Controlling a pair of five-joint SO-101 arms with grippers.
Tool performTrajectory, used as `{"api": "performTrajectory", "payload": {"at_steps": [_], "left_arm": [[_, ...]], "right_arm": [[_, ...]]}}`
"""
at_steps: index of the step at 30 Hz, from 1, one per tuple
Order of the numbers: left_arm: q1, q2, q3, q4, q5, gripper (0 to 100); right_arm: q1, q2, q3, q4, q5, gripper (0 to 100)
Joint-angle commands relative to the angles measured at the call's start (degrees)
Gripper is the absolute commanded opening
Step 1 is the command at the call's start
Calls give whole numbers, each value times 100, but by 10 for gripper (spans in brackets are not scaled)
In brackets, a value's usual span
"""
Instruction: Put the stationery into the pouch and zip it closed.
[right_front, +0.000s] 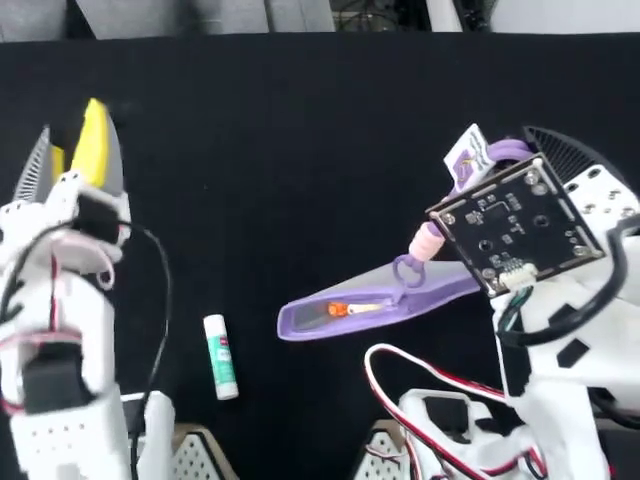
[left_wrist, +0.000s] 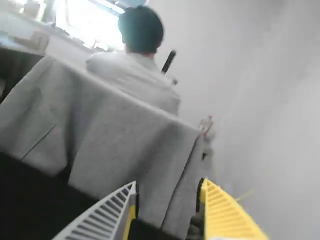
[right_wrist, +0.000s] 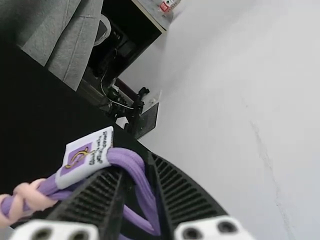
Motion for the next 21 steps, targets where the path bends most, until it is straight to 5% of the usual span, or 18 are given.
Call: {"api": "performTrajectory", "payload": {"at_steps": [1, 7, 16, 21], "left_arm": [[-268, 1046, -338, 492, -290, 212], [-259, 2409, -576, 1626, -765, 216], [303, 3903, -2176, 5618, -1512, 218], [1059, 4651, -1780, 6048, -1486, 216]], "right_arm": [[70, 4, 22, 53, 9, 11], [79, 4, 22, 53, 9, 11], [88, 4, 22, 53, 9, 11], [88, 4, 22, 53, 9, 11]]}}
